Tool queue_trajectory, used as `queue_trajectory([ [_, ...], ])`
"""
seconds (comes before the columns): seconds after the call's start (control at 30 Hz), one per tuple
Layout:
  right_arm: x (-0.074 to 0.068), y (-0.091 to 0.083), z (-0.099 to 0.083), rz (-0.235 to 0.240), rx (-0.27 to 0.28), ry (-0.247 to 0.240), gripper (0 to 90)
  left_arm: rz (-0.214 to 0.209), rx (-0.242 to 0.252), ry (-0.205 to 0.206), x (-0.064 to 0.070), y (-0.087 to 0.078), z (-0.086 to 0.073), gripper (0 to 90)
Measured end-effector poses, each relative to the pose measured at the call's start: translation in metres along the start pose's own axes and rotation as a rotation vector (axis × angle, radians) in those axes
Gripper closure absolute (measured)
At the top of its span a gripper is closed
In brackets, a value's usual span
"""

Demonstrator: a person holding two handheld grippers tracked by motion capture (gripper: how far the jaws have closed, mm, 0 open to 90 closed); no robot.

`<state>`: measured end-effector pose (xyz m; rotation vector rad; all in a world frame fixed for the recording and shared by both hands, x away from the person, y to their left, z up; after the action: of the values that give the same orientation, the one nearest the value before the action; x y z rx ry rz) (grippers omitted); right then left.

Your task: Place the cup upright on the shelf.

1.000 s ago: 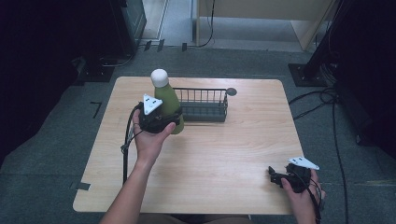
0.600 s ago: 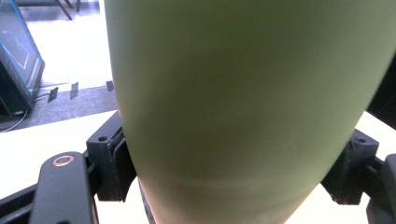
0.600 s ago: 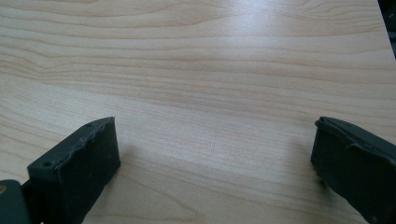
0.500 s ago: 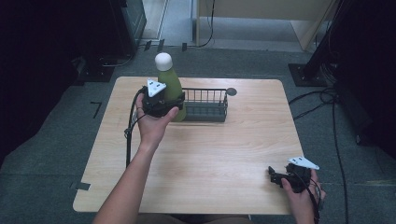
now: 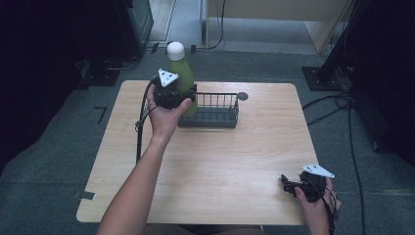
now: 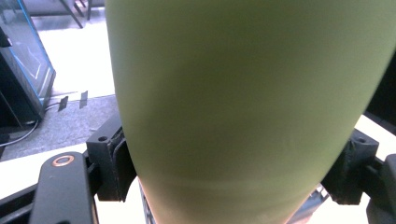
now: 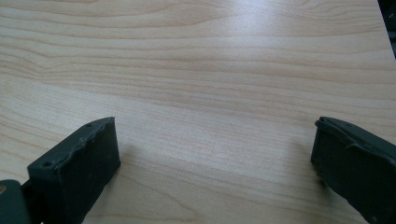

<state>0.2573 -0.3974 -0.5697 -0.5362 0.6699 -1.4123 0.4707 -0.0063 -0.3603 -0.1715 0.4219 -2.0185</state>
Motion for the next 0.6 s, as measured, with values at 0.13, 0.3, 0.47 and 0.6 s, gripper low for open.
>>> queue_trajectory([
  [0.13,0.000,0.000,0.000,0.000,0.000,0.000,0.4,0.020,0.002,-0.002,-0.003,0.012,0.002,21.1],
  [0.3,0.000,0.000,0.000,0.000,0.000,-0.001,0.4,0.032,0.004,-0.006,-0.006,0.025,-0.001,21.1],
  [0.47,0.000,0.000,0.000,0.000,0.000,0.000,0.4,0.040,-0.009,-0.010,-0.008,0.035,-0.005,21.1],
  [0.6,0.000,0.000,0.000,0.000,0.000,0.000,0.4,0.052,-0.025,-0.005,-0.010,0.041,-0.010,21.1],
])
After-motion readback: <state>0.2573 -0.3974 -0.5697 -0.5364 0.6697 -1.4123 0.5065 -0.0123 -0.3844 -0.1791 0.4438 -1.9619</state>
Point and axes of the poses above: each handheld gripper's, and its own axes: y roughly forward along the jaws, z roughly out of its top, x roughly to its right, the point moved 6 cm from there along y, roughly forward along the jaws, and after that the axes turned 6 degrees about y, right-handed, at the moved point
